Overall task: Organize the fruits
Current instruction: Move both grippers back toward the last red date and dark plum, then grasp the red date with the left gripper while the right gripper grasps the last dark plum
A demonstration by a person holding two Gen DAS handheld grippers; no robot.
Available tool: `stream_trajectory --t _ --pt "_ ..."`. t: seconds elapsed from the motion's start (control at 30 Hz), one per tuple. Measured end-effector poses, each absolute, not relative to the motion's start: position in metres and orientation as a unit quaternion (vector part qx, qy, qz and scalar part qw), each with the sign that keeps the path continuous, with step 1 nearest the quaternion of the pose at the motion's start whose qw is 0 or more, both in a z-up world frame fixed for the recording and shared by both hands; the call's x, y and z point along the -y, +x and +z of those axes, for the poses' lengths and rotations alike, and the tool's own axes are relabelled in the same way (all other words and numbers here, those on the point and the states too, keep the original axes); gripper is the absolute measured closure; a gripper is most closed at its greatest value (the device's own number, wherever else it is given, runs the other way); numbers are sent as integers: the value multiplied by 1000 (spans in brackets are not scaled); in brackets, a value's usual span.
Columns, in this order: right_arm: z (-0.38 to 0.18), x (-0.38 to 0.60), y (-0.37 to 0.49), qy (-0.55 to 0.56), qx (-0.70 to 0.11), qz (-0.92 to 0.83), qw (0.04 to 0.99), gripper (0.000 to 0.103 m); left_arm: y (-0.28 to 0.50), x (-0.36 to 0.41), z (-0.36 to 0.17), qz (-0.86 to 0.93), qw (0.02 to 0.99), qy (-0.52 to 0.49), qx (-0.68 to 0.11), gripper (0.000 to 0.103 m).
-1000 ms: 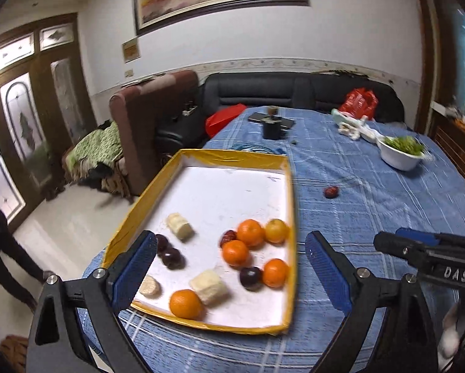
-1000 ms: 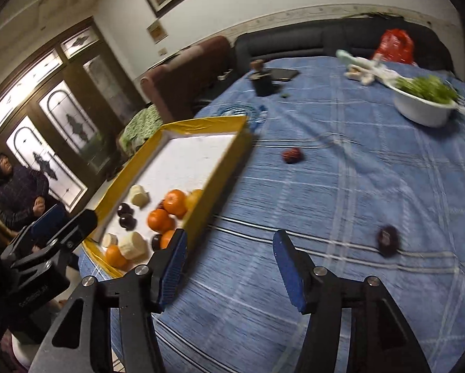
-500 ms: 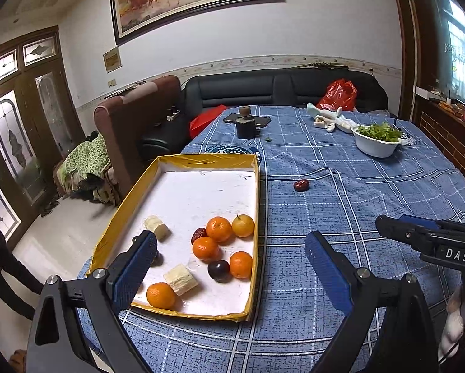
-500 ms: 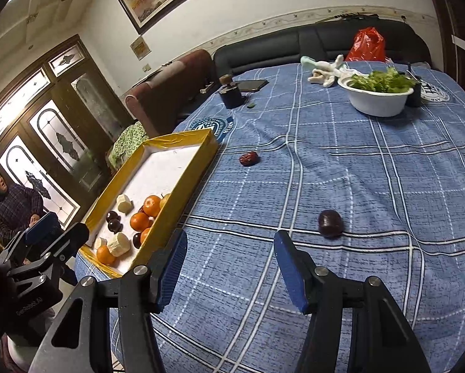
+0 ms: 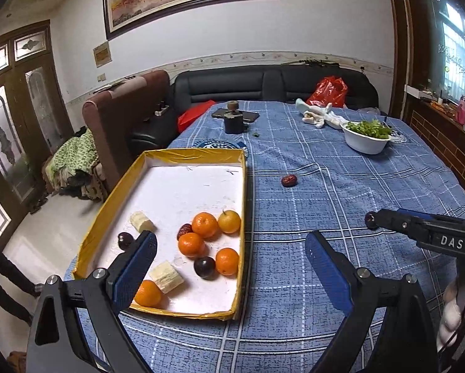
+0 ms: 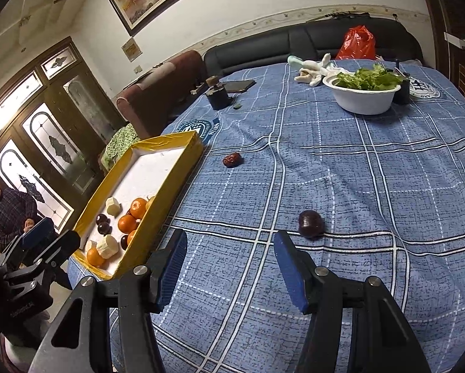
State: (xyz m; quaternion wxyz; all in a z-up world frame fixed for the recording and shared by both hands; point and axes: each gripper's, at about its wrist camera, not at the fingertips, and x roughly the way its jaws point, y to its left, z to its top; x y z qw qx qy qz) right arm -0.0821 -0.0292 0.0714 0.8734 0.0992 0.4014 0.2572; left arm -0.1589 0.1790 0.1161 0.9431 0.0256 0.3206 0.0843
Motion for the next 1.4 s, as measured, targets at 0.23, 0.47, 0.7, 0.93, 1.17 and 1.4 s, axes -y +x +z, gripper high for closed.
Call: stream_trajectory --t 0.23,0.47,0.7,0.93,1.17,1.4 --pt "70 45 -74 102 -400 239 879 40 -146 -171 109 55 942 12 -332 7" --pt "78 59 -39 113 -395 217 885 40 -119 -156 106 16 940 -12 -341 7" --pt "74 63 1 134 -380 232 885 40 -93 -149 94 -1 935 -20 -353 7" --pt "34 71 20 141 -437 232 857 40 -43 -170 93 -21 918 -61 -391 39" --pt "30 75 10 130 -442 244 853 40 36 -163 96 -39 908 -67 -412 45" --pt "23 59 8 100 -458 255 845 40 80 -158 48 -33 884 -31 -465 72"
